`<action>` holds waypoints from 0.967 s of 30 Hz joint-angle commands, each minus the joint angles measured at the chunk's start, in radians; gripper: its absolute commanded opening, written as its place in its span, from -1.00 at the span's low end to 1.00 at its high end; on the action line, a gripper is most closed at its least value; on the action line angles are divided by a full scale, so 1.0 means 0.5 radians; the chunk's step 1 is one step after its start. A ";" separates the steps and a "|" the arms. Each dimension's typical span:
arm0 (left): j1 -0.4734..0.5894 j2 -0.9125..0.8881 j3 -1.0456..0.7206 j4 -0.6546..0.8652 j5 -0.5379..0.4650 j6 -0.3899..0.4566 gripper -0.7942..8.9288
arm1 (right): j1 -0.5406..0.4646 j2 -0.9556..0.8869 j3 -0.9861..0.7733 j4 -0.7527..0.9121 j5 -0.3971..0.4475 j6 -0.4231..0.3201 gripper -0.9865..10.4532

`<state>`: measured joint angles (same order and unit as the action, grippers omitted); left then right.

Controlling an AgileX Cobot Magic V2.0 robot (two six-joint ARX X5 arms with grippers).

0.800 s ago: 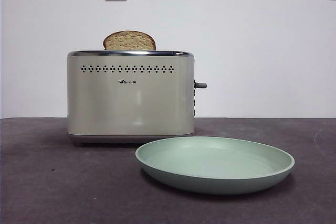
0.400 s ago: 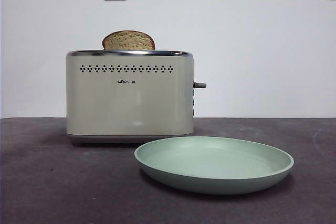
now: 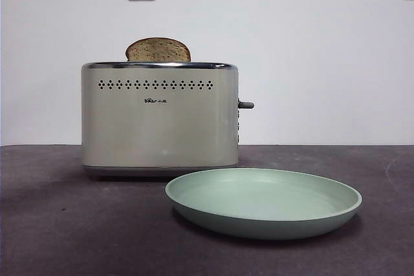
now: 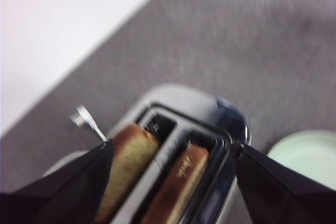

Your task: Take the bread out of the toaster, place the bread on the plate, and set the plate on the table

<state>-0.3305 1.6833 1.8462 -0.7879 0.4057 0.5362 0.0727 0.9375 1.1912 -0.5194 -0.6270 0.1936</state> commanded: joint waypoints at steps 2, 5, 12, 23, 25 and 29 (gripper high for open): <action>-0.072 0.156 -0.011 -0.095 -0.153 0.176 -0.07 | 0.003 -0.005 0.007 0.010 -0.004 -0.015 -0.39; -0.089 0.229 -0.011 -0.157 -0.224 0.215 -0.07 | 0.003 -0.005 0.007 0.010 -0.003 -0.014 -0.39; -0.069 0.297 -0.011 -0.146 -0.232 0.239 -0.07 | 0.003 -0.005 0.007 0.010 -0.004 -0.014 -0.39; -0.015 0.345 -0.011 -0.172 -0.168 0.240 -0.44 | 0.003 -0.005 0.007 0.010 -0.005 -0.014 -0.39; -0.016 0.345 -0.011 -0.170 -0.173 0.240 -0.65 | 0.003 -0.005 0.007 0.009 -0.005 -0.014 -0.39; -0.016 0.345 -0.011 -0.139 -0.201 0.241 -0.85 | 0.003 -0.005 0.007 0.009 -0.005 -0.014 -0.39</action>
<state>-0.3370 1.8500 1.8439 -0.8654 0.3069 0.6476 0.0727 0.9375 1.1915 -0.5198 -0.6273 0.1936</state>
